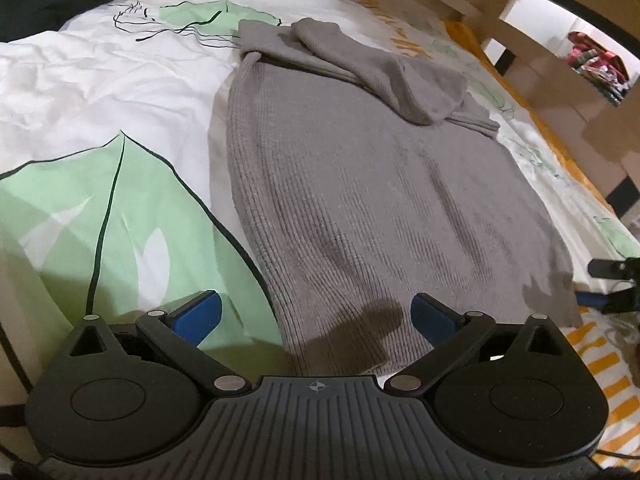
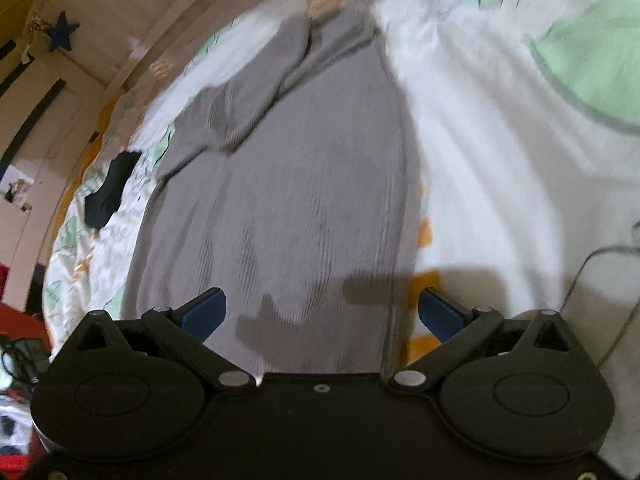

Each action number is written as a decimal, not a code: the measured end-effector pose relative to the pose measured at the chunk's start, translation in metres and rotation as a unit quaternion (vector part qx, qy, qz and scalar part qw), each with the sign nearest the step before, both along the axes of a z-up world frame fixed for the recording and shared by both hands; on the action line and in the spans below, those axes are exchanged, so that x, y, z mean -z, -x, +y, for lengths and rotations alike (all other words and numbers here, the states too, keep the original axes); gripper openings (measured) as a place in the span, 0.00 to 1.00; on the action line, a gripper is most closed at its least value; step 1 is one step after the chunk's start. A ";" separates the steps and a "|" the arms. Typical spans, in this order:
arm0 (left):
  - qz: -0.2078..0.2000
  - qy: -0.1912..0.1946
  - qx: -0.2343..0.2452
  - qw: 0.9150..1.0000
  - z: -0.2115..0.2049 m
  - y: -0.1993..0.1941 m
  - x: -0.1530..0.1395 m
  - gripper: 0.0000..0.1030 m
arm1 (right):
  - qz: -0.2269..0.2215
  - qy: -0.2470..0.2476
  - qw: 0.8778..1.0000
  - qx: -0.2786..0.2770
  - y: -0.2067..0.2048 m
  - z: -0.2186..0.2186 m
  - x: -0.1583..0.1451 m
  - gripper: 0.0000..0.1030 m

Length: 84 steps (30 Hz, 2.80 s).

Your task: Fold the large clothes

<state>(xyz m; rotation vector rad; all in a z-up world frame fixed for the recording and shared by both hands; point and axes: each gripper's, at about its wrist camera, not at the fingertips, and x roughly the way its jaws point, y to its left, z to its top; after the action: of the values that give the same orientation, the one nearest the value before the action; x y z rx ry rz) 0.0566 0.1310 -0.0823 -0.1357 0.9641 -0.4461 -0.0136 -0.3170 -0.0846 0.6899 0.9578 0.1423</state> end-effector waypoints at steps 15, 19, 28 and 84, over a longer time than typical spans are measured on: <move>0.032 0.094 -0.011 0.995 0.015 0.003 -0.004 0.80 | 0.016 -0.023 0.999 -0.020 -0.006 0.001 0.014 1.00; 0.048 0.115 -0.024 0.992 0.025 0.007 -0.004 0.50 | 0.015 -0.019 0.999 -0.022 -0.005 0.003 0.013 1.00; 0.041 0.076 -0.034 0.996 0.022 0.009 -0.008 0.06 | 0.015 -0.017 0.999 -0.023 -0.005 0.004 0.013 1.00; -0.076 0.238 -0.090 0.964 0.006 -0.183 -0.084 0.06 | -0.200 -0.039 0.976 0.078 -0.163 -0.073 -0.090 0.08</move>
<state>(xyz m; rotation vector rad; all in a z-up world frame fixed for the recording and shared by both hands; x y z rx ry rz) 0.2398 0.1368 0.0017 -0.6125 0.6727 -0.5067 0.1492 -0.3902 0.0052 0.7704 0.5118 0.1730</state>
